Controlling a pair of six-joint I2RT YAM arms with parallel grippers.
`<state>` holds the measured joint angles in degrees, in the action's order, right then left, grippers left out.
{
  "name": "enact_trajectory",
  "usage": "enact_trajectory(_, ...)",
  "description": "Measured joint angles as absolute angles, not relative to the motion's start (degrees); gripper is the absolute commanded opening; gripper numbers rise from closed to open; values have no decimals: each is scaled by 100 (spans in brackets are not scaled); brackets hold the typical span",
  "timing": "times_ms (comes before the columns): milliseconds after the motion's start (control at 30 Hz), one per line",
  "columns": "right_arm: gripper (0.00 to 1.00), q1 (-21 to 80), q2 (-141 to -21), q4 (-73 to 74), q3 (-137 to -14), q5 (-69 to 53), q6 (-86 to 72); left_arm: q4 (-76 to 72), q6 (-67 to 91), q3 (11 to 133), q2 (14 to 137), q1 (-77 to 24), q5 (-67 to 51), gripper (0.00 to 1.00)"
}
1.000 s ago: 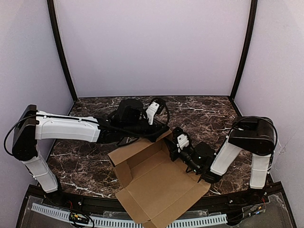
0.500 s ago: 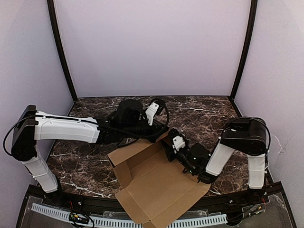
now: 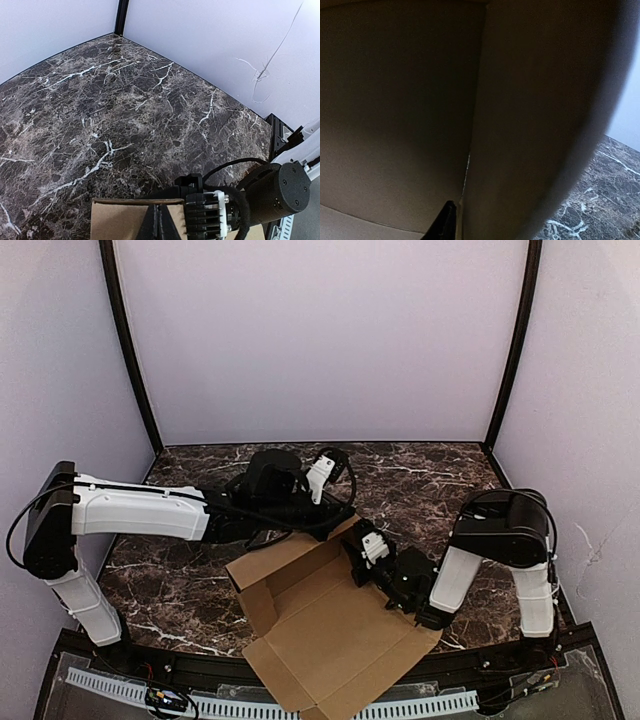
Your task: Fold the paper box
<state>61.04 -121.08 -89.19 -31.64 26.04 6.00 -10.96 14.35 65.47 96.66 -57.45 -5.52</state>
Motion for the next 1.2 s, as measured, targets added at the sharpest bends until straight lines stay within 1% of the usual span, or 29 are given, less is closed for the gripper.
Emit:
enact_trajectory(133, 0, 6093, -12206, -8954, -3194, 2574, 506, -1063, 1435, 6560, 9666, -5745, -530, 1)
enact_trajectory(333, 0, 6075, -12228, -8956, -3225, 2436, 222, -1044, 1435, 6565, 9666, -5745, -508, 1)
enact_trajectory(367, 3, 6073, -12228, -8956, -3227, 2423, 211, -1044, 1435, 6565, 9666, -5745, -508, 1)
enact_trajectory(500, 27, 6058, -12226, -8960, -3227, 2432, 276, -1039, 1437, 6569, 9666, -5745, -497, 1)
enact_trajectory(700, 40, 6025, -12193, -8967, -3240, 2539, 454, -1009, 1439, 6584, 9666, -5745, -491, 1)
enact_trajectory(833, 43, 6010, -12119, -8965, -3242, 2558, 519, -998, 1441, 6589, 9666, -5749, -495, 1)
enact_trajectory(867, 40, 6005, -12119, -8960, -3242, 2561, 521, -998, 1441, 6589, 9666, -5749, -495, 1)
enact_trajectory(900, 31, 6003, -12119, -8958, -3242, 2561, 513, -998, 1441, 6589, 9666, -5749, -495, 1)
enact_trajectory(967, 11, 5999, -12121, -8960, -3242, 2563, 464, -998, 1441, 6589, 9666, -5749, -497, 1)
enact_trajectory(1000, 3, 5999, -12123, -8956, -3240, 2556, 436, -996, 1441, 6589, 9666, -5749, -497, 1)
enact_trajectory(1033, 0, 5999, -12123, -8954, -3236, 2508, 432, -998, 1439, 6591, 9666, -5749, -502, 1)
enact_trajectory(1100, 0, 6040, -12127, -8954, -3236, 2381, 333, -991, 1437, 6595, 9666, -5752, -526, 1)
enact_trajectory(1133, 6, 6042, -12127, -8958, -3234, 2379, 263, -980, 1437, 6595, 9666, -5756, -528, 1)
enact_trajectory(1167, 24, 6040, -12127, -8956, -3234, 2373, 231, -980, 1437, 6598, 9666, -5754, -532, 1)
enact_trajectory(1200, 48, 6038, -12127, -8956, -3232, 2377, 252, -978, 1437, 6598, 9666, -5754, -528, 1)
